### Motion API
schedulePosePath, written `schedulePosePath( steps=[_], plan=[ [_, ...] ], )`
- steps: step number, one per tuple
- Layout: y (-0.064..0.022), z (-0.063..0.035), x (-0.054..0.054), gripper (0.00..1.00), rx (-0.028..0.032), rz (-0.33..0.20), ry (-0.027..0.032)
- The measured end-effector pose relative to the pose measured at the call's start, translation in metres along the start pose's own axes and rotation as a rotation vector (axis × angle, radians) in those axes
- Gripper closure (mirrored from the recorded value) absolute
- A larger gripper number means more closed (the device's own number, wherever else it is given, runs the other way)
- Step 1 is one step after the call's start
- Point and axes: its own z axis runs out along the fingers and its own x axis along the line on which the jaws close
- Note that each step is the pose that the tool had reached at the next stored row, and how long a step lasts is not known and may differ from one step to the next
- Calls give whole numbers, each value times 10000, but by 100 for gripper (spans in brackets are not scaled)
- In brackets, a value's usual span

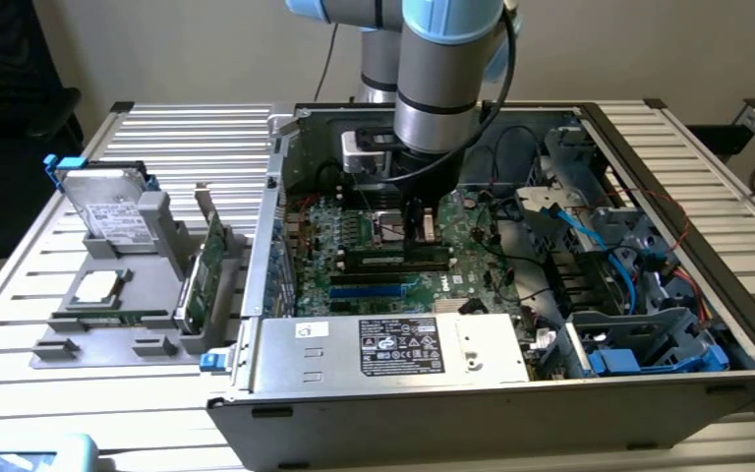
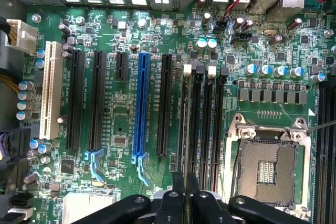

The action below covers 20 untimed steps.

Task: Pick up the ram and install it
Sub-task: 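Insert the ram into the slot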

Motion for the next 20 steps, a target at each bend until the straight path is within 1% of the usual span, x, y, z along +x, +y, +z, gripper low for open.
schedulePosePath(
  steps=[1,2,3,4,9,17,20],
  plan=[
    [0,0,0,85,0,0,1],
    [0,0,-1,79,0,0,0],
    [0,-4,-1,79,0,1,1],
    [0,-12,-1,72,0,1,0],
    [-17,-72,1,72,0,1,4],
    [-129,-179,8,72,0,1,4],
    [-169,-191,9,72,1,0,0]
  ],
)
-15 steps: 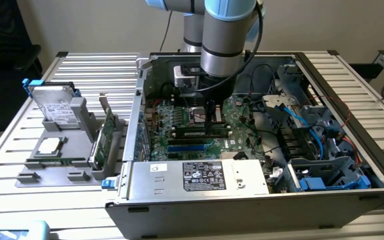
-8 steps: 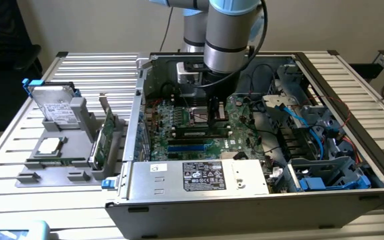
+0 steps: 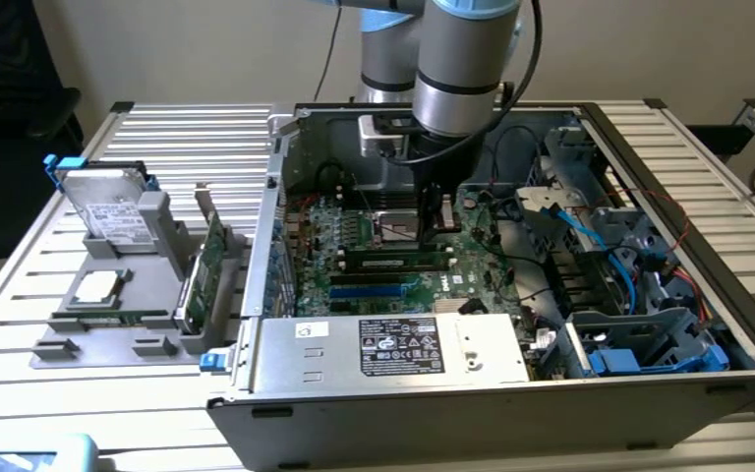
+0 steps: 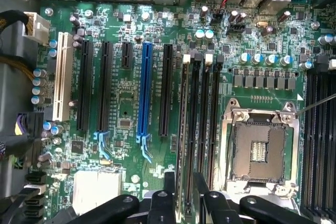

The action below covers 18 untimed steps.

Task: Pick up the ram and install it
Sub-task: 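Insert the ram into the slot, then press down the ram until it locks into place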

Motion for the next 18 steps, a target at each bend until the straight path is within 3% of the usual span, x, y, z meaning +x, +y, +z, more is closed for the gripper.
schedulePosePath(
  steps=[15,18],
  plan=[
    [-20,-3,3,72,-6,0,3],
    [-20,-3,3,81,-6,1,3]
  ],
)
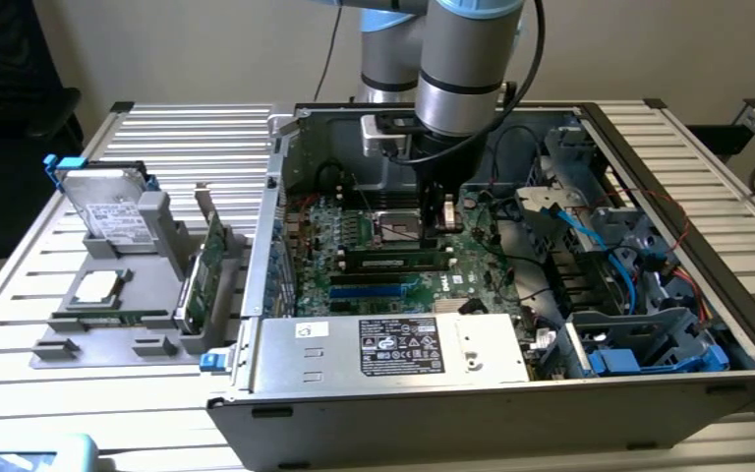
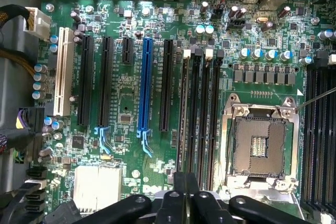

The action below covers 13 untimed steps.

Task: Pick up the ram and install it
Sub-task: 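Press down the ram until it locks into place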

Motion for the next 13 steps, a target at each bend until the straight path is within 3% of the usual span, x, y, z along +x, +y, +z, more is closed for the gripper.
schedulePosePath(
  steps=[1,3,7,8,13],
  plan=[
    [0,0,0,89,0,0,0],
    [-1,0,-4,89,-2,13,14],
    [-4,2,-5,89,-16,109,387],
    [-5,2,-9,89,-4,130,446],
    [-6,12,-24,89,165,245,465]
  ],
)
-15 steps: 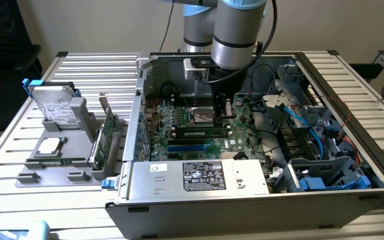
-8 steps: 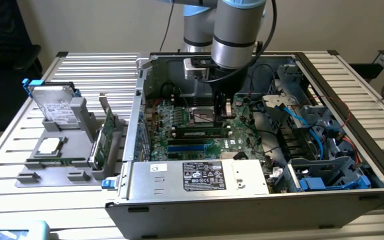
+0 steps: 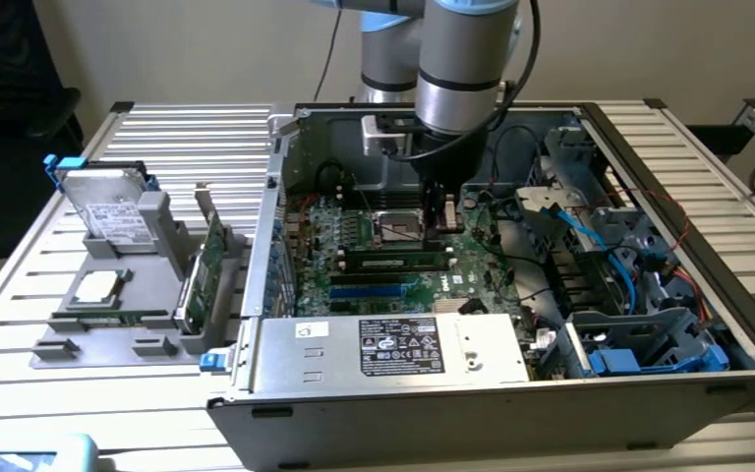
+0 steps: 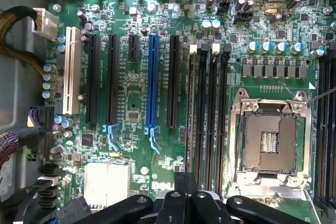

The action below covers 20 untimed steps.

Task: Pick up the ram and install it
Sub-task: 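Press down the ram until it locks into place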

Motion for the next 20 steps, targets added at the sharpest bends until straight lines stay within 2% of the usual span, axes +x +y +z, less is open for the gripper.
schedulePosePath(
  steps=[4,9,14,18,20],
  plan=[
    [-1,12,-2,89,25,276,-12],
    [-2,38,-4,89,47,654,-88],
    [-10,64,-18,89,86,746,-90],
    [-12,68,-40,89,154,762,-89],
    [-12,71,-40,89,155,761,-90]
  ],
)
